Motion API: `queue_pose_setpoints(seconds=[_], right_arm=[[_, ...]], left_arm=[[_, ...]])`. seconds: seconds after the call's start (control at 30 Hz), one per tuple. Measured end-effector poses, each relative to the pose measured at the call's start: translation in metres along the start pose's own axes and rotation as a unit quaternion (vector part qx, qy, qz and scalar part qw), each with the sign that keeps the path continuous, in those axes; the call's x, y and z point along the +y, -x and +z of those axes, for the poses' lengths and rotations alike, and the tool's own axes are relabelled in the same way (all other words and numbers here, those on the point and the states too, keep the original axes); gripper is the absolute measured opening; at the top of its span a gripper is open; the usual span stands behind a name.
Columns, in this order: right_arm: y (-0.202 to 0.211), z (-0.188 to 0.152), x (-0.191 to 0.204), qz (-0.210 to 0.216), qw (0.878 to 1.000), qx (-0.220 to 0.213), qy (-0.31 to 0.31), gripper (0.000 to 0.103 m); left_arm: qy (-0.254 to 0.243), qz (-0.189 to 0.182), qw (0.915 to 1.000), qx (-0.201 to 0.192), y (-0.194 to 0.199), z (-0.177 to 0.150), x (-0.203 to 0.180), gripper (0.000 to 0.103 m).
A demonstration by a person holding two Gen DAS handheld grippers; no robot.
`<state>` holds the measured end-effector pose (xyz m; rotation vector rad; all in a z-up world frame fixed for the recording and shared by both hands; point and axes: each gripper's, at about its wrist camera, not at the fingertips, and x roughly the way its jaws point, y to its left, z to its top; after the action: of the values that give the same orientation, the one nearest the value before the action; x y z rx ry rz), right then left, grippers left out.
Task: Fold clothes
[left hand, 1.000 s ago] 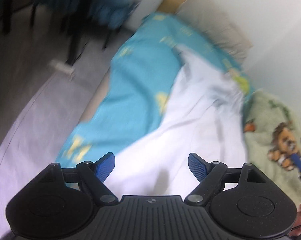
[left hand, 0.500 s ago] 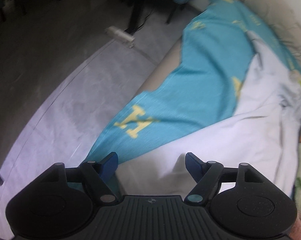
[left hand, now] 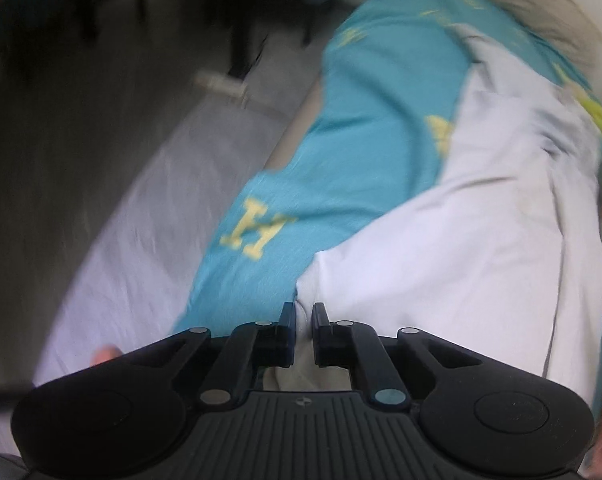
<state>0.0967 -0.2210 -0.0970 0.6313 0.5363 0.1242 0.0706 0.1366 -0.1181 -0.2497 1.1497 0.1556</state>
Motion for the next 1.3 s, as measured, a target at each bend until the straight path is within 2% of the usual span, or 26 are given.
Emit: queue_pose_setpoints(seconds=[0.07, 0.13, 0.2, 0.27, 0.37, 0.47, 0.53, 0.57, 0.63, 0.67, 0.73, 0.77, 0.8, 0.83, 0.9, 0.93, 1.07, 1.13, 1.2, 1.3], right_arm=[[0.002, 0.001, -0.002, 0.003, 1.0, -0.001, -0.007, 0.091], [0.003, 0.002, -0.004, 0.005, 1.0, -0.002, -0.013, 0.091], [0.004, 0.003, -0.006, 0.006, 1.0, -0.003, -0.018, 0.091], [0.005, 0.004, -0.007, 0.004, 1.0, -0.005, -0.02, 0.091], [0.006, 0.006, -0.01, -0.003, 1.0, -0.008, -0.022, 0.091], [0.007, 0.007, -0.013, -0.009, 1.0, -0.011, -0.028, 0.091], [0.007, 0.008, -0.015, -0.01, 0.999, -0.011, -0.031, 0.091], [0.007, 0.008, -0.016, -0.01, 0.999, -0.011, -0.032, 0.091], [0.005, 0.007, -0.015, -0.01, 1.0, -0.007, -0.029, 0.091], [0.004, 0.007, -0.014, -0.01, 1.0, -0.004, -0.025, 0.091], [0.003, 0.006, -0.012, -0.012, 1.0, 0.004, -0.017, 0.091], [0.002, 0.005, -0.013, -0.013, 1.0, 0.007, -0.016, 0.091], [0.001, 0.005, -0.013, -0.014, 1.0, 0.01, -0.014, 0.091], [0.001, 0.004, -0.013, -0.015, 1.0, 0.012, -0.016, 0.091], [0.001, 0.004, -0.015, -0.017, 1.0, 0.015, -0.02, 0.091], [0.0, 0.004, -0.016, -0.017, 0.999, 0.018, -0.022, 0.091], [-0.004, 0.002, -0.019, -0.026, 0.999, 0.032, -0.027, 0.091], [-0.003, 0.001, -0.024, -0.036, 0.998, 0.039, -0.031, 0.091], [-0.004, -0.003, -0.031, -0.049, 0.997, 0.05, -0.039, 0.091], [-0.008, -0.011, -0.045, -0.072, 0.993, 0.075, -0.058, 0.091]], left_arm=[[-0.044, 0.003, 0.9978, -0.05, 0.02, -0.006, -0.013, 0.007], [-0.081, 0.0, 0.9918, -0.099, 0.042, -0.015, -0.025, 0.006], [-0.118, -0.013, 0.9822, -0.146, 0.062, -0.025, -0.037, 0.006], [-0.165, -0.043, 0.9679, -0.185, 0.084, -0.042, -0.051, 0.006], [-0.239, -0.104, 0.9375, -0.231, 0.113, -0.075, -0.075, 0.005], [-0.316, -0.173, 0.8969, -0.256, 0.132, -0.11, -0.098, 0.005], [-0.374, -0.183, 0.8733, -0.253, 0.13, -0.13, -0.117, 0.005], [-0.394, -0.184, 0.8662, -0.246, 0.124, -0.138, -0.124, 0.005], [-0.407, -0.184, 0.8702, -0.208, 0.101, -0.142, -0.137, 0.006], [-0.408, -0.188, 0.8762, -0.175, 0.088, -0.141, -0.143, 0.008], [-0.405, -0.2, 0.8859, -0.104, 0.066, -0.135, -0.146, 0.025], [-0.399, -0.203, 0.8904, -0.081, 0.06, -0.13, -0.145, 0.025], [-0.39, -0.206, 0.8947, -0.072, 0.057, -0.126, -0.144, 0.03], [-0.376, -0.221, 0.8977, -0.062, 0.056, -0.119, -0.137, 0.051], [-0.347, -0.257, 0.9009, -0.041, 0.056, -0.105, -0.124, 0.082], [-0.329, -0.278, 0.9016, -0.039, 0.058, -0.099, -0.117, 0.082], [-0.211, -0.299, 0.9297, -0.045, 0.052, -0.07, -0.076, 0.083], [-0.139, -0.271, 0.9518, -0.038, 0.038, -0.054, -0.061, 0.083], [-0.066, -0.239, 0.9682, -0.031, 0.024, -0.038, -0.045, 0.083], [0.009, -0.197, 0.9804, 0.011, -0.004, -0.024, -0.029, 0.082]])
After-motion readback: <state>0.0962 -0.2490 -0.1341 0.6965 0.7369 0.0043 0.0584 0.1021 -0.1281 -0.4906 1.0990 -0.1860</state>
